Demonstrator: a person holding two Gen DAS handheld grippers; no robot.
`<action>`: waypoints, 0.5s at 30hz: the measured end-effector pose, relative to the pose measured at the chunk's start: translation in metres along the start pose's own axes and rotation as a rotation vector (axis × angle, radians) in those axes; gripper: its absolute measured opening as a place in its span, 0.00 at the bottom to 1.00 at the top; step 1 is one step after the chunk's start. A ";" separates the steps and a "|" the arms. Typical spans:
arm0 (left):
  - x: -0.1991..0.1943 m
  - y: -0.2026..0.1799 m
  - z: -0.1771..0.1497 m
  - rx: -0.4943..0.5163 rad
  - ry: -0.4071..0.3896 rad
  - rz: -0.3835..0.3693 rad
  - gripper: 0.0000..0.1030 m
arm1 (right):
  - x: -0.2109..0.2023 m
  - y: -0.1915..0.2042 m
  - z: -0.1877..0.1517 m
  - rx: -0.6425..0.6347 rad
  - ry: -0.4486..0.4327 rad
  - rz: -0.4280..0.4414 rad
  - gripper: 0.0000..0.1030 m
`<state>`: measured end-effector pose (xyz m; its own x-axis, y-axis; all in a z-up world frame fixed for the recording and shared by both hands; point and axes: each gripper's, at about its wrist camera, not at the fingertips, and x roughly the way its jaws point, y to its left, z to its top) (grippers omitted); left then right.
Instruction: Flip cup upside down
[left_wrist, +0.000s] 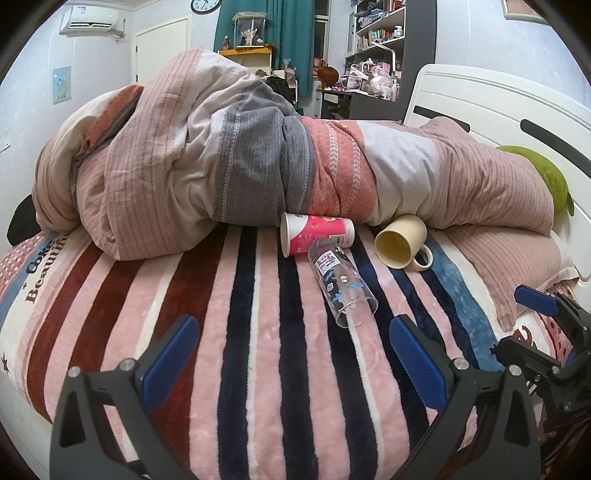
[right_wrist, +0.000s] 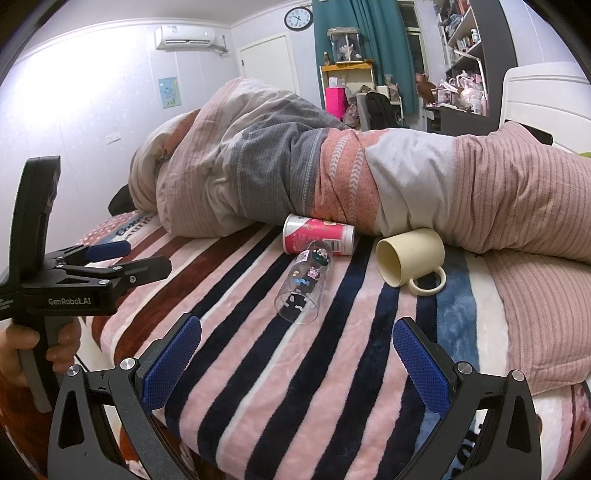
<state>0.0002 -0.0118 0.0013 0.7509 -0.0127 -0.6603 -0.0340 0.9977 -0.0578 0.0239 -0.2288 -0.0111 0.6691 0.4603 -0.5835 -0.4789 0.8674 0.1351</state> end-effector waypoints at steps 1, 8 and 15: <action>0.001 0.000 0.000 0.001 0.002 0.000 1.00 | -0.003 -0.001 -0.002 0.001 -0.002 0.003 1.00; 0.015 0.006 0.001 -0.001 0.021 -0.002 1.00 | 0.000 -0.006 -0.006 0.003 0.008 0.012 1.00; 0.039 0.022 0.003 -0.024 0.043 0.008 1.00 | 0.076 -0.027 -0.002 0.075 0.135 0.064 1.00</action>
<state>0.0308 0.0095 -0.0235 0.7212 -0.0077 -0.6927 -0.0563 0.9960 -0.0697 0.0861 -0.2179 -0.0610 0.5537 0.4895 -0.6736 -0.4706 0.8513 0.2318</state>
